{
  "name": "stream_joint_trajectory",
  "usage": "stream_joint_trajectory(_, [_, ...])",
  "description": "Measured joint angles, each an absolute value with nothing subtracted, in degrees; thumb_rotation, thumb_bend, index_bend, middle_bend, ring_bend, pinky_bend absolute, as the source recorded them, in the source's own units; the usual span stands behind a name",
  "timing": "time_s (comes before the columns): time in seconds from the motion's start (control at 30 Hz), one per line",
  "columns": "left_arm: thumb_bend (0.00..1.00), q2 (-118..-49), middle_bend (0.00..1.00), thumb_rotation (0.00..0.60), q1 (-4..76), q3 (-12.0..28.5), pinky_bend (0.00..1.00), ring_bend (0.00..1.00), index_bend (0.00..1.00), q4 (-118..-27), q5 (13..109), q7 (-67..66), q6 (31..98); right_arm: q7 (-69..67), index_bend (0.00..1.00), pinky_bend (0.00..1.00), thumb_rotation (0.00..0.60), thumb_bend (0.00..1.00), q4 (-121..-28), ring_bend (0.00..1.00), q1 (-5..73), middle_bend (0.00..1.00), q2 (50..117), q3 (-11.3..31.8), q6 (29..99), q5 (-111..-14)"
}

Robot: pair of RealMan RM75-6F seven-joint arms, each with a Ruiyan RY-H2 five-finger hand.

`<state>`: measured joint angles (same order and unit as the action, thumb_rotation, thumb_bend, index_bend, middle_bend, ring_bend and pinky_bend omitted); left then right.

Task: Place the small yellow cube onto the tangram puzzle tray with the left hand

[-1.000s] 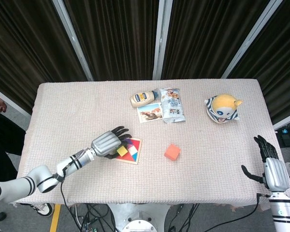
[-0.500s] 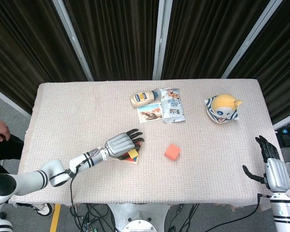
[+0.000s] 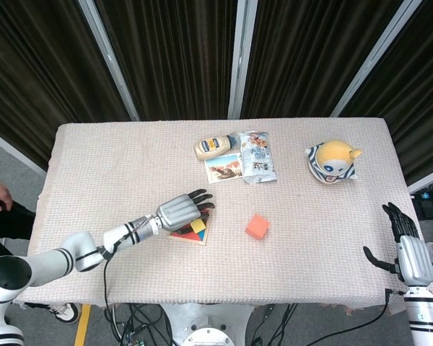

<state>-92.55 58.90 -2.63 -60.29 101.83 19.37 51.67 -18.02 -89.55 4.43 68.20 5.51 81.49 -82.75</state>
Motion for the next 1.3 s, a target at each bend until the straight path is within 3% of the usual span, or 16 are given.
stream_joint_trajectory(0.57, [0.34,-96.5,0.15,0.6,59.6,-5.3,0.04,0.0,0.44,-51.3,102.5,25.1,55.0,-18.0,0.0,0.0,0.6,0.18,-89.6,0.0,4.3,0.0,68.0,5.3,81.5,-82.5])
stream_joint_trajectory(1.3, [0.33,-99.1,0.15,0.6,59.8,-7.3,0.04,0.0,0.43,-47.6,102.6,25.9,56.3,-19.1,0.0,0.0,0.6,0.19,-88.9,0.0,4.1,0.0,67.7,4.8,81.2,-82.9])
